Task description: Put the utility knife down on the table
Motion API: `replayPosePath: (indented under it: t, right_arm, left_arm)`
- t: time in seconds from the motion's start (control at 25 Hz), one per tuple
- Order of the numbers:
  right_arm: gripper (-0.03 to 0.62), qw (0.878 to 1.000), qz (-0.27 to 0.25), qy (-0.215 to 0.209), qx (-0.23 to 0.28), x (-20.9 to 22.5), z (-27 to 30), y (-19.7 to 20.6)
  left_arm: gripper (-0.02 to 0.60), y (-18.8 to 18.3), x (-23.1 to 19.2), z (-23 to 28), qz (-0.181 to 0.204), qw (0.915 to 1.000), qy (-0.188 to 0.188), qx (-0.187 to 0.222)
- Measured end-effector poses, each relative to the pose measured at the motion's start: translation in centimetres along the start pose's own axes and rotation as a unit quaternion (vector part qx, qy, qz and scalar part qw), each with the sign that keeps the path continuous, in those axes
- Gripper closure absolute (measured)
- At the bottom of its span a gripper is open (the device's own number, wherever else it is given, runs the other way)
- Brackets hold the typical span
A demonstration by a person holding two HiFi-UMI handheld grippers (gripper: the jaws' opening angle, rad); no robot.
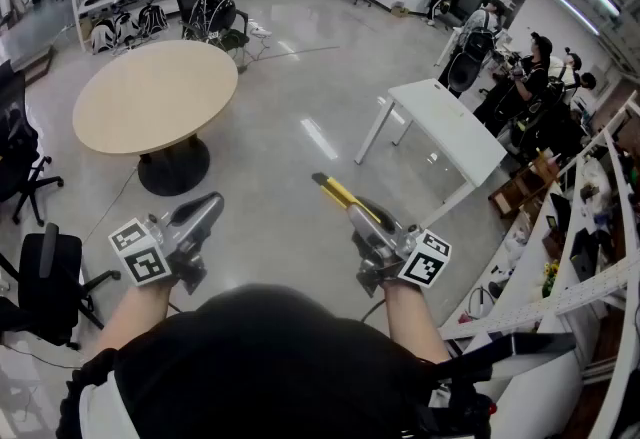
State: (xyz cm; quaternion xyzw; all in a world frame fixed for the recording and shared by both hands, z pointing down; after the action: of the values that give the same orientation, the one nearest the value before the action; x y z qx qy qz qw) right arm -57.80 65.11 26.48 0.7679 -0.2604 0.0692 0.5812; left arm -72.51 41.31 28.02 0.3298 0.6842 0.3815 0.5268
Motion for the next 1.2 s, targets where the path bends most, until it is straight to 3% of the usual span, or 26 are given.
replayPosePath:
  t: [0.36, 0.6, 0.8, 1.2]
  right_arm:
    - [0.508, 1.0, 0.001, -0.006, 0.002, 0.0, 0.2, 0.0]
    - [0.507, 0.999, 0.026, -0.02, 0.04, 0.2, -1.8, -1.0]
    - [0.507, 0.999, 0.027, -0.018, 0.042, -0.1, -1.7, -0.8]
    - [0.507, 0.998, 0.037, -0.006, 0.054, 1.6, -9.9, -2.3]
  left_arm:
    - [0.569, 0.1, -0.1, 0.0, 0.0, 1.0, 0.001, -0.004]
    - [0.569, 0.8, 1.1, 0.8, 0.001, 1.0, -0.001, -0.008]
    - [0.569, 0.6, 0.9, 1.0, 0.0, 0.9999, 0.003, -0.015]
    - [0.569, 5.3, 5.7, 6.7, -0.003, 0.9992, 0.016, -0.037]
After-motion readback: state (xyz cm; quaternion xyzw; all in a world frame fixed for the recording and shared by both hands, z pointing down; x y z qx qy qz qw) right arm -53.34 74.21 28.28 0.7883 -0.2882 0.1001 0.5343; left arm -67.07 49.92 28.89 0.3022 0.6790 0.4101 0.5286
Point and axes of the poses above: the fingertips, and each gripper's own axes: z forward along the fingers, x to its right, y out of its underside, the point moved 3 cm from there along -z, backward along the fingers, and after that the axes turned 12 degrees about -y, right-handed, at the moved point
